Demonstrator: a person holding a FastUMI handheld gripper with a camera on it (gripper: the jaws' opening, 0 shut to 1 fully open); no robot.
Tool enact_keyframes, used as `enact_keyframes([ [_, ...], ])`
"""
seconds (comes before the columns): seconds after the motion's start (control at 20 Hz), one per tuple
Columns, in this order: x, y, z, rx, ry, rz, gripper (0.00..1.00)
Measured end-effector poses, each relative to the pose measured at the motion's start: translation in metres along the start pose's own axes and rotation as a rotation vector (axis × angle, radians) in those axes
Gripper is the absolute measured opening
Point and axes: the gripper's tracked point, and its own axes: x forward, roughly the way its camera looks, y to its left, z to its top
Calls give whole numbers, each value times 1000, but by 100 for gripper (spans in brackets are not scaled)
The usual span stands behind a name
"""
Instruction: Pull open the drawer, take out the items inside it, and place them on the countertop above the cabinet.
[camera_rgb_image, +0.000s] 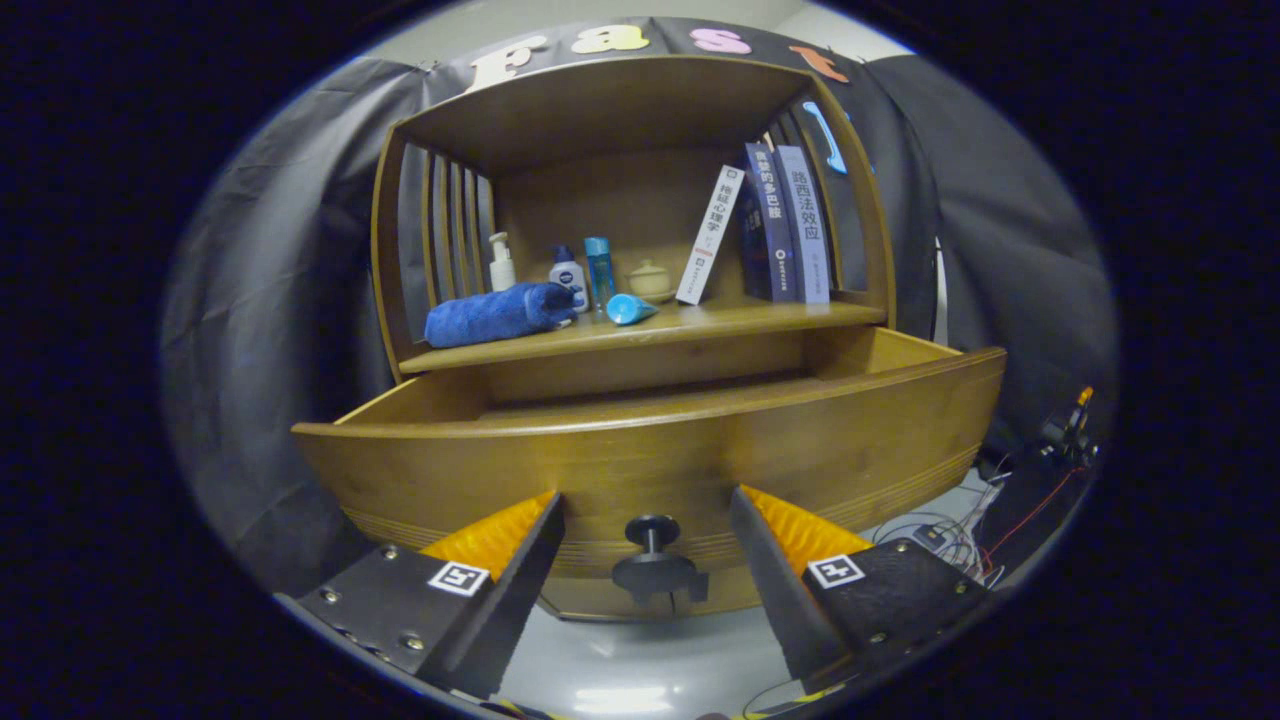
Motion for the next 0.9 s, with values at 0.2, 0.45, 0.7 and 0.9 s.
enact_keyframes([
  [0.2, 20, 0, 1, -24, 27, -4, 100],
  [0.45, 45, 2, 7, -2, 17, 2, 100],
  [0.7, 63, 5, 5, -35, 15, -8, 100],
  [0.9, 82, 6, 3, -90, 20, -32, 100],
])
